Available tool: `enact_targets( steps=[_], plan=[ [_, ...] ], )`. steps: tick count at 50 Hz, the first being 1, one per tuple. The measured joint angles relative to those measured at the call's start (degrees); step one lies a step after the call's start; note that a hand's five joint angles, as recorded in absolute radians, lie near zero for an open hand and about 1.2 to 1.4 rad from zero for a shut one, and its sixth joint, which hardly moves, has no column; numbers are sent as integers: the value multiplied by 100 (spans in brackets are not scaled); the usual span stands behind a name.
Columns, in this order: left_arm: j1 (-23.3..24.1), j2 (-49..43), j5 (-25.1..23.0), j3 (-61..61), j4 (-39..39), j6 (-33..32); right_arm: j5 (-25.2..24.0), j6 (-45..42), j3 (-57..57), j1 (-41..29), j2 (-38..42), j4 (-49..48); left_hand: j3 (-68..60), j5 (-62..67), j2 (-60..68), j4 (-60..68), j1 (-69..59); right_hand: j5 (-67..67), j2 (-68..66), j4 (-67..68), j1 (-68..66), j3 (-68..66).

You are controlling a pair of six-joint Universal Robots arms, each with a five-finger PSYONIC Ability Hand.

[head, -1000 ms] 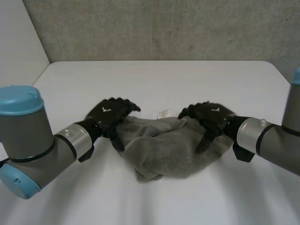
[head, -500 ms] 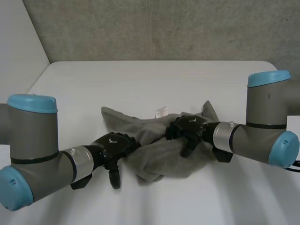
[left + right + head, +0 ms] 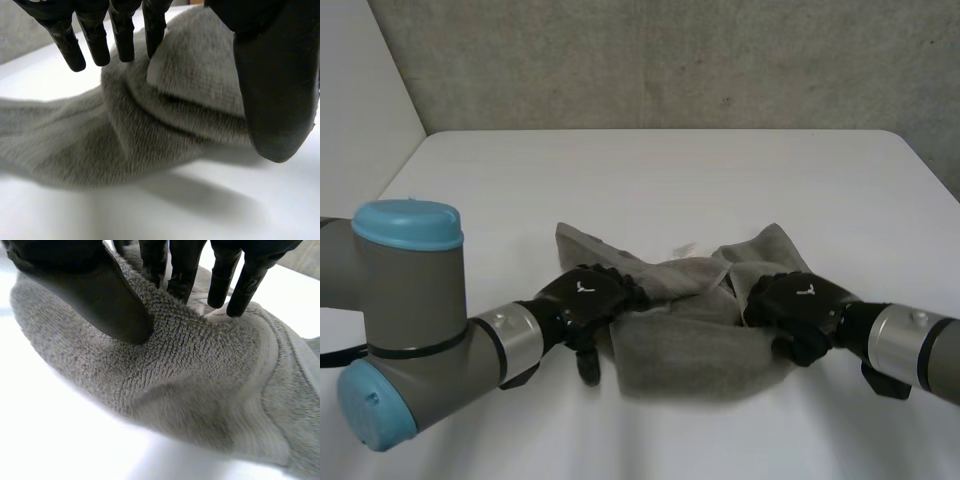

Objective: Fold the towel.

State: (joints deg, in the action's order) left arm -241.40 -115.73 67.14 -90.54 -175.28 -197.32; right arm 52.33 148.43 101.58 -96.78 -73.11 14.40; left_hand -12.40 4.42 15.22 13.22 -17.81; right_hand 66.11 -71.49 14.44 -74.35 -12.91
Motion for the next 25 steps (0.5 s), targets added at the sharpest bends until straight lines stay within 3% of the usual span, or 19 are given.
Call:
enact_targets(
  steps=[14,25],
  plan=[
    [276,-416,-4,555,-142,-53,-212,-211,547,451,-386,-281,0,149,56,0,-8,1,-2,0,-4,0],
    [271,-624,1,800,292,-379,-198,-325,530,667,-567,-280,0,1422,1388,0,-1038,1,-2,0,-4,0]
  ],
)
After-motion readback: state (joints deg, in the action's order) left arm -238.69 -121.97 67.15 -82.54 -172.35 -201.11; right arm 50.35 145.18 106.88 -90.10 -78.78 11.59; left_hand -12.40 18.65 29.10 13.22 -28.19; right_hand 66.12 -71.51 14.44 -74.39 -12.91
